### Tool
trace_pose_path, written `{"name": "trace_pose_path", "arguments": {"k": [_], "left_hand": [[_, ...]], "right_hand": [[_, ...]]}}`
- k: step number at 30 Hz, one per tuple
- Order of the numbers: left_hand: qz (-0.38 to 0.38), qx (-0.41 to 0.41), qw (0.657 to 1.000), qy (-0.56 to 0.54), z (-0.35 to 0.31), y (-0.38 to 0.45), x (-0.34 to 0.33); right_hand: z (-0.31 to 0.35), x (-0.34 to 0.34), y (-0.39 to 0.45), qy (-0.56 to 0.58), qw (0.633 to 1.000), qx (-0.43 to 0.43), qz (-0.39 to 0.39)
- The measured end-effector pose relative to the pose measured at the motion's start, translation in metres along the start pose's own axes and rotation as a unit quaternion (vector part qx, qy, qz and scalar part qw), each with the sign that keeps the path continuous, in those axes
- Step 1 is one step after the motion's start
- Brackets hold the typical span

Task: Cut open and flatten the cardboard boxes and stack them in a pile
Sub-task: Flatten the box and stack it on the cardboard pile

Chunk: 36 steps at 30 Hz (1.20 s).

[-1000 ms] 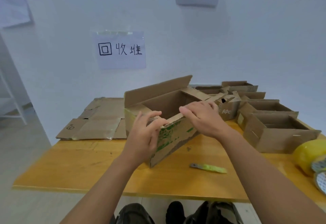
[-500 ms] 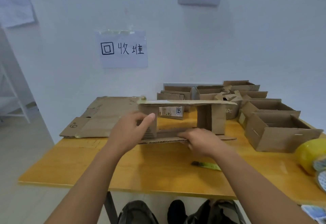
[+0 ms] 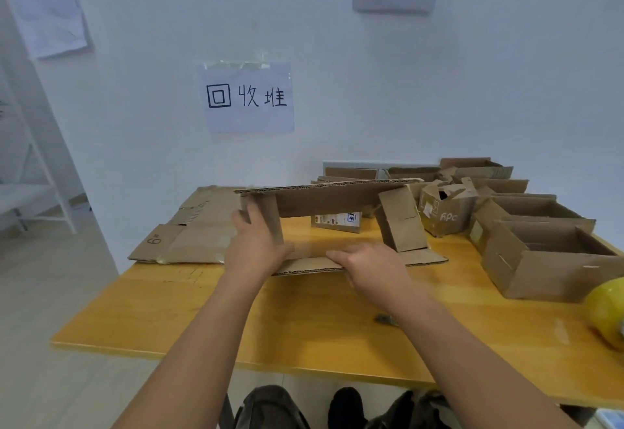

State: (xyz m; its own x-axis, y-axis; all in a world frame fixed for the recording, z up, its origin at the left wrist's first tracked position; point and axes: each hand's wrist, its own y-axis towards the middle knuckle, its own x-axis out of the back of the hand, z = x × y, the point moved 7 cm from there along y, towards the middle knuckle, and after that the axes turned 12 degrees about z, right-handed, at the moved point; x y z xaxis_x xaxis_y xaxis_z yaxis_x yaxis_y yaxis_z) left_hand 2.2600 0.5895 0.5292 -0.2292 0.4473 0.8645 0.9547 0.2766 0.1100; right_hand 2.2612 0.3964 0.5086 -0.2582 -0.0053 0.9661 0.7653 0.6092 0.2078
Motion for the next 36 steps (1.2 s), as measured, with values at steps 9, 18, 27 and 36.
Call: {"name": "trace_pose_path", "arguments": {"k": [9,18,27,36], "left_hand": [[-0.052,-0.042,0.984,-0.166,0.012,-0.013,0.004],[-0.064,-0.067,0.968,-0.232,0.014,-0.012,-0.005],[-0.056,0.051,0.857,-0.510,0.045,-0.009,-0.012],[0.012,0.116,0.654,-0.748,0.050,-0.024,-0.039]], "right_hand": [[-0.077,0.026,-0.030,0.228,0.928,-0.271,-0.114],[-0.140,-0.006,-0.025,0.253,0.857,-0.443,0.068],[-0.129,-0.010,-0.060,0.544,0.790,-0.279,0.043],[-0.081,-0.030,-0.064,0.453,0.850,-0.212,0.166]]}}
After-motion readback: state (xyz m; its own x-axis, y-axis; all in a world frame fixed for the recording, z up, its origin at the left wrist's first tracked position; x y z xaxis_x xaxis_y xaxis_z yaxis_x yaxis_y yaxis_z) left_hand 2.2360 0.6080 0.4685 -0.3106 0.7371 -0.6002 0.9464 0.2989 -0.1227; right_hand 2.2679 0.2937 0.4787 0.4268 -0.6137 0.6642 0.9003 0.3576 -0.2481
